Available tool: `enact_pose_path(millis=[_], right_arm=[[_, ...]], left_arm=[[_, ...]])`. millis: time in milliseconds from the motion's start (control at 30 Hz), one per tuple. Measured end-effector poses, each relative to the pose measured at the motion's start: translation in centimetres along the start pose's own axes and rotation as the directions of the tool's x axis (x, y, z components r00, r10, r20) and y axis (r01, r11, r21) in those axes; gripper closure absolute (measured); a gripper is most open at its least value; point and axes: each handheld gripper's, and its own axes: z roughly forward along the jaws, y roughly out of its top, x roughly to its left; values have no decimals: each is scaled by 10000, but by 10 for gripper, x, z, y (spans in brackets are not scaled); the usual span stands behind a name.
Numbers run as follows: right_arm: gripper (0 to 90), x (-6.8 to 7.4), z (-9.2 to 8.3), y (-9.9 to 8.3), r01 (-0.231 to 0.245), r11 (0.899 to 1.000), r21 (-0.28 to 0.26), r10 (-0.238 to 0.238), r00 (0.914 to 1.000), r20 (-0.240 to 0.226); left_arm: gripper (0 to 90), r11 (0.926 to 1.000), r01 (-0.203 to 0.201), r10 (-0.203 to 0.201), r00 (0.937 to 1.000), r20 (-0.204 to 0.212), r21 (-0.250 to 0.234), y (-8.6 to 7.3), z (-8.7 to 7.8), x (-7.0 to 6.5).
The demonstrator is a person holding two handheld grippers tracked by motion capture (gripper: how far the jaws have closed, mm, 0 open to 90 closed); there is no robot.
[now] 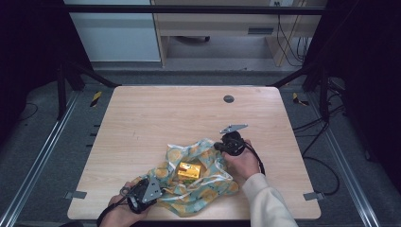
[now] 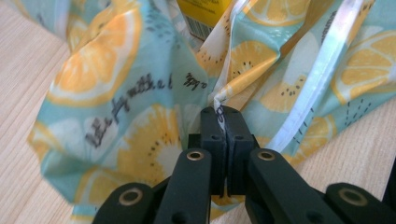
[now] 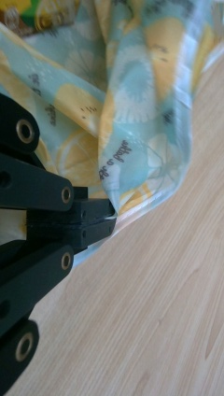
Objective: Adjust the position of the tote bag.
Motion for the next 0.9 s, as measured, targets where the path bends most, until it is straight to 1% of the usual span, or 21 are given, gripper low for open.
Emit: enact_pose_path(millis=[33,100,167,233,267,333,367,433,467,500,533,567,667,700,733,800,833,867,900], right_arm=[[900,-2,1,0,-126,9999,-53,126,9998,144],[900,-6,2,1,-329,9993,-184,333,9992,236],[900,-9,4,1,-341,9993,-158,347,9986,398],[900,-11,6,1,-247,9997,54,243,9977,636],[900,-12,6,2,-293,9996,44,289,9970,712],[900,-14,4,4,-378,9991,-166,389,9965,738],[900,-14,4,4,-496,9985,-216,511,9960,739],[900,-15,4,4,-371,9992,-173,385,9955,862],[900,-15,4,4,-358,9992,-178,373,9954,881],[900,-16,4,3,-397,9991,-157,409,9949,919],[900,-16,4,3,-372,9992,-127,382,9944,983],[900,-17,4,3,-327,9994,-115,337,9946,980],[900,-18,4,2,-334,9994,-100,342,9940,1037],[900,-18,4,2,-266,9996,-76,273,9939,1064],[900,-18,5,2,-278,9996,-59,283,9936,1091],[900,-17,6,2,-284,9996,-24,285,9930,1147],[900,-16,6,2,-279,9996,-21,280,9926,1179],[900,-15,6,2,-255,9997,-63,260,9926,1185],[900,-15,5,3,-135,9999,-61,141,9923,1231]], left_arm=[[897,10000,16,-16,10000,0,-17,0,0,0],[899,10000,76,-76,10000,-17,-40,-1,-1,0],[900,10000,85,-85,10000,-4,14,-1,-2,1],[900,9999,111,-111,9999,-35,-60,-1,-4,1],[900,9997,179,-179,9998,-37,-175,-2,-5,0],[900,9995,206,-207,9998,-31,-223,-2,-6,0],[900,9995,209,-210,9998,-35,-221,-2,-6,0],[900,9997,183,-183,9998,-24,-173,-2,-6,0],[900,9999,78,-78,10000,-47,-91,-2,-6,0],[900,9999,83,-83,10000,0,-95,-1,-6,-1],[900,9998,135,-136,9999,-60,-159,-1,-6,-2],[900,9999,73,-73,10000,-29,-123,0,-6,-2],[900,9998,112,-112,9999,-3,-179,0,-7,-3],[900,9999,16,-16,10000,10,-119,0,-7,-3],[900,9998,95,-95,10000,-1,-164,0,-7,-3],[900,9998,123,-123,9999,-11,-186,0,-7,-2],[900,9999,74,-75,10000,-64,-149,-1,-8,-2],[900,9997,154,-156,9998,-95,-205,-1,-8,-2],[900,9997,154,-157,9998,-101,-210,-1,-9,-1]])
